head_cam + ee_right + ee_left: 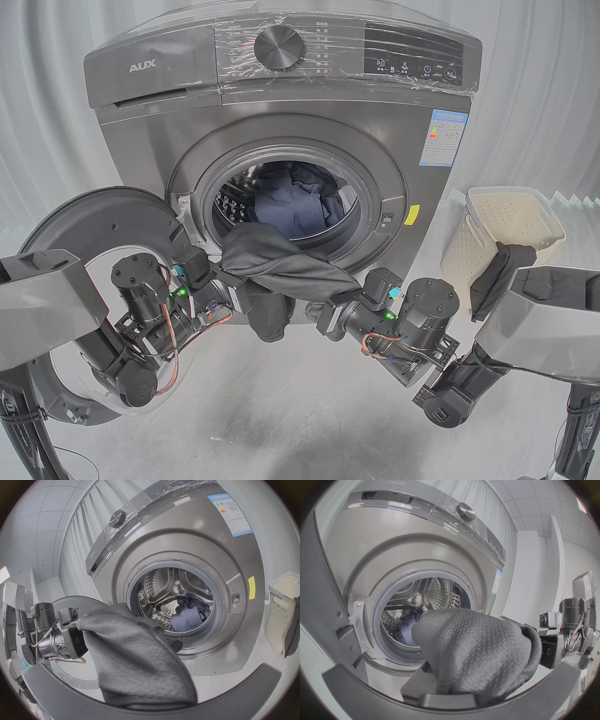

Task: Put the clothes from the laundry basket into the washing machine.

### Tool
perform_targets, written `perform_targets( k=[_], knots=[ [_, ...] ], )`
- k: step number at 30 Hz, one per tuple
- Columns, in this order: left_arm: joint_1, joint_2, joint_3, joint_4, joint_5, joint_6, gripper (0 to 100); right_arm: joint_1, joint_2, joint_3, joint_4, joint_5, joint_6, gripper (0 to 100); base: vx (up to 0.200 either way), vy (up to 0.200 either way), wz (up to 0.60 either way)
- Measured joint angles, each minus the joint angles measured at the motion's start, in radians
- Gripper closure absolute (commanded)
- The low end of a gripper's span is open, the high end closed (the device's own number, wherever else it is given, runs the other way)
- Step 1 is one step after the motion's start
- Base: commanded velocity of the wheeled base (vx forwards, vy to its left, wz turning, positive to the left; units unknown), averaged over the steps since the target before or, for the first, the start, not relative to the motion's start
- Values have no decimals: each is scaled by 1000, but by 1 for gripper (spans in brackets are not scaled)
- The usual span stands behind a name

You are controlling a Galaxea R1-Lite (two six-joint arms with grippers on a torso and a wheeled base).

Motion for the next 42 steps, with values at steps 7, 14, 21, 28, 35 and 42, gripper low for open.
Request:
perform_targets(
  k=[7,14,21,28,35,42],
  knots=[
    [-3,-50,32,-1,-1,-1,100,7,-24,72,1,21,-18,0,0,0,0],
    [-25,-111,124,0,-9,-14,100,30,-106,344,-8,119,-75,0,0,0,0],
    [-50,-159,194,0,-7,-28,100,17,-206,550,-18,158,-100,0,0,0,0],
    [-53,-190,221,0,20,-36,100,-88,-244,540,-19,113,-100,0,0,0,0],
    [-54,-192,226,1,54,-40,100,-140,-254,525,-18,107,-99,0,0,0,0],
    [-54,-183,230,1,53,-33,100,-142,-256,523,-18,107,-100,0,200,0,0]
  ],
)
